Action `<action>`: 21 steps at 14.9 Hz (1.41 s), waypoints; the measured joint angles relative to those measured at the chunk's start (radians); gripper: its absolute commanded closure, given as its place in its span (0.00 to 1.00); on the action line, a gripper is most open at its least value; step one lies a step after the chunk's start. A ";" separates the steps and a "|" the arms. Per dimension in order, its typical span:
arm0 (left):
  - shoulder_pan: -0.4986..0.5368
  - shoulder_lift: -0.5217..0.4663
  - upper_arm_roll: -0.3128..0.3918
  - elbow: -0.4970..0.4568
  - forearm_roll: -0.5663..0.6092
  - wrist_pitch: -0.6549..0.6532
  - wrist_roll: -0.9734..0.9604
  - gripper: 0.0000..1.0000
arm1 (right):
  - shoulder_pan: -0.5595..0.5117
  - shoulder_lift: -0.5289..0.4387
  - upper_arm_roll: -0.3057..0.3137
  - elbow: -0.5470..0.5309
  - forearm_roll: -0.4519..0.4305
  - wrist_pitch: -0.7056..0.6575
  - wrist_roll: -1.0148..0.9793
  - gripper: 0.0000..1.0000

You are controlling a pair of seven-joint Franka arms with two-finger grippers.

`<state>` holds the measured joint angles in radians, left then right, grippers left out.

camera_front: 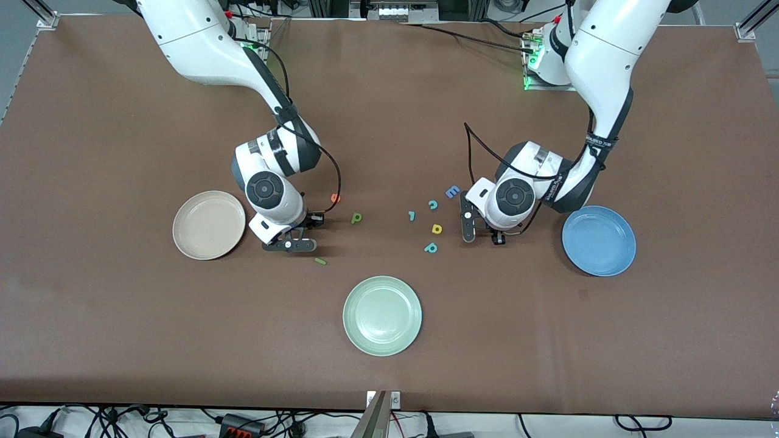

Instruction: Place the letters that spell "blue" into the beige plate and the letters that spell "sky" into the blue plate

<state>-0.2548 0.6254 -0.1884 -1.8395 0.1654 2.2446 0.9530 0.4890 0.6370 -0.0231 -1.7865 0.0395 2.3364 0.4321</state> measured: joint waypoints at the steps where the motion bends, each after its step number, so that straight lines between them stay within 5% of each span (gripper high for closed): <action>1: 0.000 0.000 0.000 -0.001 0.000 0.002 0.000 0.56 | -0.007 -0.012 -0.004 0.004 0.000 -0.003 0.000 0.94; 4: -0.001 0.001 0.000 -0.008 0.000 0.014 0.000 0.58 | -0.075 -0.072 -0.014 0.008 0.000 -0.076 -0.007 0.94; 8: -0.001 0.000 0.001 -0.012 0.000 0.032 0.001 0.90 | -0.245 -0.112 -0.019 0.004 -0.001 -0.190 -0.108 0.94; 11: 0.000 -0.001 0.001 -0.012 0.000 0.033 0.001 0.94 | -0.344 -0.111 -0.019 -0.021 -0.001 -0.225 -0.188 0.93; 14: 0.006 -0.008 0.003 -0.002 0.000 0.021 -0.003 0.94 | -0.365 -0.108 -0.017 -0.075 -0.001 -0.225 -0.204 0.72; 15: 0.009 -0.018 0.005 0.010 0.000 -0.005 -0.008 0.94 | -0.364 -0.106 -0.015 -0.087 -0.001 -0.223 -0.204 0.30; 16: 0.016 -0.034 0.006 0.025 0.000 -0.046 -0.022 0.94 | -0.365 -0.105 -0.014 -0.095 -0.001 -0.221 -0.204 0.00; 21: 0.116 -0.151 0.012 0.057 0.000 -0.262 -0.212 0.94 | -0.357 -0.119 -0.002 -0.071 -0.001 -0.211 -0.203 0.00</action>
<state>-0.1386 0.4741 -0.1763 -1.7824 0.1654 1.9826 0.7409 0.1323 0.5176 -0.0247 -1.8575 0.0383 2.1253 0.2289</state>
